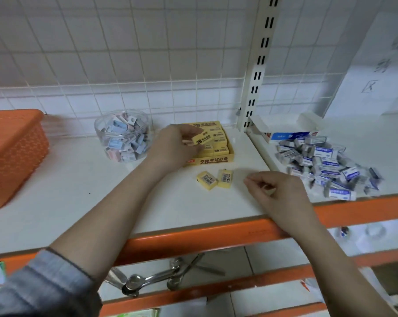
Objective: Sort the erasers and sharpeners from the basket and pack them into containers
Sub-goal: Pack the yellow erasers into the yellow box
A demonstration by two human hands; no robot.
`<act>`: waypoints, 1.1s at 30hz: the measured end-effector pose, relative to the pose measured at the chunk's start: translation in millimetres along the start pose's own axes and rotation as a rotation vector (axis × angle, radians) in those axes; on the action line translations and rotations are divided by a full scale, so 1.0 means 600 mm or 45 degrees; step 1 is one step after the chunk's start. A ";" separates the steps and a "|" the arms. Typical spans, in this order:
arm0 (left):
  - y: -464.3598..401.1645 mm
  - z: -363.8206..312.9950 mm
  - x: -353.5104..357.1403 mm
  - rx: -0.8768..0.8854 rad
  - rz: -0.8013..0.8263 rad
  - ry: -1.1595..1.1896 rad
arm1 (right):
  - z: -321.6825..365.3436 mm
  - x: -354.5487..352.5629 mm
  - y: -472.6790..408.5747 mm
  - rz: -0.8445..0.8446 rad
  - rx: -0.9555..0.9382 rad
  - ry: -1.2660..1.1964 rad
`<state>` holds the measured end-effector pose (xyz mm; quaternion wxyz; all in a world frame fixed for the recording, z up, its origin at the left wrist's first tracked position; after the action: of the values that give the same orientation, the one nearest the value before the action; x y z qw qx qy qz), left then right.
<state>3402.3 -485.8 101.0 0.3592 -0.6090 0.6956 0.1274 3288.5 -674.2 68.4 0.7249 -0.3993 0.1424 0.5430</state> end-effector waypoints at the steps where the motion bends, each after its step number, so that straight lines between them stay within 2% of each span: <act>1: -0.014 -0.005 0.012 0.018 0.026 -0.032 | -0.004 -0.001 0.015 -0.018 -0.027 0.026; 7: -0.075 -0.011 0.091 0.051 0.201 -0.200 | -0.004 -0.002 0.048 -0.149 -0.173 0.062; 12: -0.092 -0.006 0.123 0.070 0.228 -0.253 | -0.001 -0.010 0.058 -0.321 -0.273 0.072; 17: -0.092 0.006 0.135 0.052 0.239 -0.250 | -0.005 -0.011 0.062 -0.405 -0.317 0.109; 24: -0.089 0.014 0.133 0.107 0.229 -0.298 | -0.011 -0.013 0.063 -0.474 -0.319 0.164; 33: -0.077 0.010 0.114 0.111 0.234 -0.244 | -0.009 -0.012 0.064 -0.457 -0.327 0.151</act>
<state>3447.6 -543.9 63.9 0.4370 -0.5115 0.7158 0.1872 3252.5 -679.4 53.3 0.7434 -0.5386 0.0411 0.3946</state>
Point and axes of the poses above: each hand's wrist, its own y-axis away from the middle knuckle, its own x-axis out of the palm, z = x × y, the point moved 10 cm from there along -y, towards the middle knuckle, and after that the axes turned 1 degree about x, right-handed, at the moved point
